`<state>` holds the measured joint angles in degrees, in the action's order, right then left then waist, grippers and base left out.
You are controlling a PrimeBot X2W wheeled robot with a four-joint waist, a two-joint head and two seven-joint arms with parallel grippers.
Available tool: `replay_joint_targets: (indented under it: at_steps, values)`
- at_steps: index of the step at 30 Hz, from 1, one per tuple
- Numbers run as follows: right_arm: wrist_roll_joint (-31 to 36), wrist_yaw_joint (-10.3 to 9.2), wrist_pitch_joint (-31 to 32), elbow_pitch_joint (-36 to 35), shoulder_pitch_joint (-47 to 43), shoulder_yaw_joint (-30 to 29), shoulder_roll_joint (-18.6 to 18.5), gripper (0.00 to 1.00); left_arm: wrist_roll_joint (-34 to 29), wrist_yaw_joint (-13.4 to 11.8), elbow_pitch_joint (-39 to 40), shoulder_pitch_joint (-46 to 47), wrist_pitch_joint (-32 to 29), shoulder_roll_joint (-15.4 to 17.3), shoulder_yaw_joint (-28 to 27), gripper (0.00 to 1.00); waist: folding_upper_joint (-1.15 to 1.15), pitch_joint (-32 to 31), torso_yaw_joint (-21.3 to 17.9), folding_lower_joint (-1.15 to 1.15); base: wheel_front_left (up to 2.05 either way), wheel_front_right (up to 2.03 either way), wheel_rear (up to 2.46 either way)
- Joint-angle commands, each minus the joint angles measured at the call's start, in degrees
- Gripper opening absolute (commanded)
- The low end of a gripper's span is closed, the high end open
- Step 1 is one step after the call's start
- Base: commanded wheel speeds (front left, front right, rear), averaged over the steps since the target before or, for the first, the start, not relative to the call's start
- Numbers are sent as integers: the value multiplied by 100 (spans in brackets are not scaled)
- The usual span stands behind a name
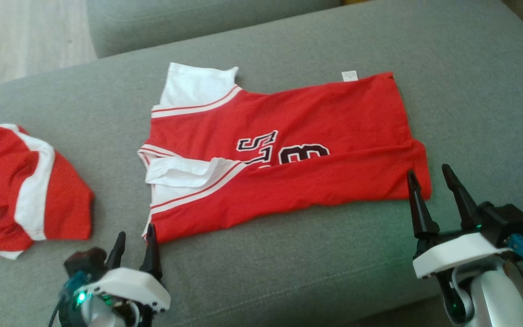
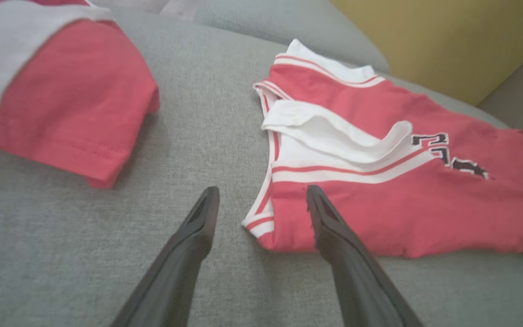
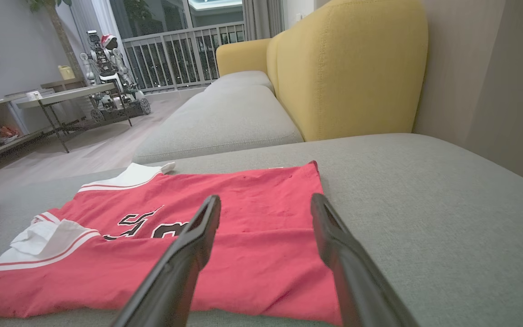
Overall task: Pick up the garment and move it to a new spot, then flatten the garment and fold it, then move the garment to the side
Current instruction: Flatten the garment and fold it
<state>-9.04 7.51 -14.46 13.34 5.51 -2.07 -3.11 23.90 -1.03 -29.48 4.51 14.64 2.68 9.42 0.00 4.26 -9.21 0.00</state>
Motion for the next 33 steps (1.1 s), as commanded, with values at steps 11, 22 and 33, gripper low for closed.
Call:
replay_joint_targets:
  at_steps: [11, 22, 33]
  values:
    - [35, -2, -53, -271, 315, 84, 22, 100, -77, -285, -1197, 956, 36, 21, -37, 100, 0, 270, -251, 0, 0, 0, 0]
    - [32, -2, -53, -73, 379, 31, 23, 100, -93, -72, -1747, 1255, 36, 21, 283, 0, 0, 300, -186, 0, 0, 0, 0]
    - [-810, -2, -40, 1315, 802, -359, 23, 100, -240, -179, -597, 912, 36, 20, 133, 0, 0, 266, 113, 0, 0, 0, 0]
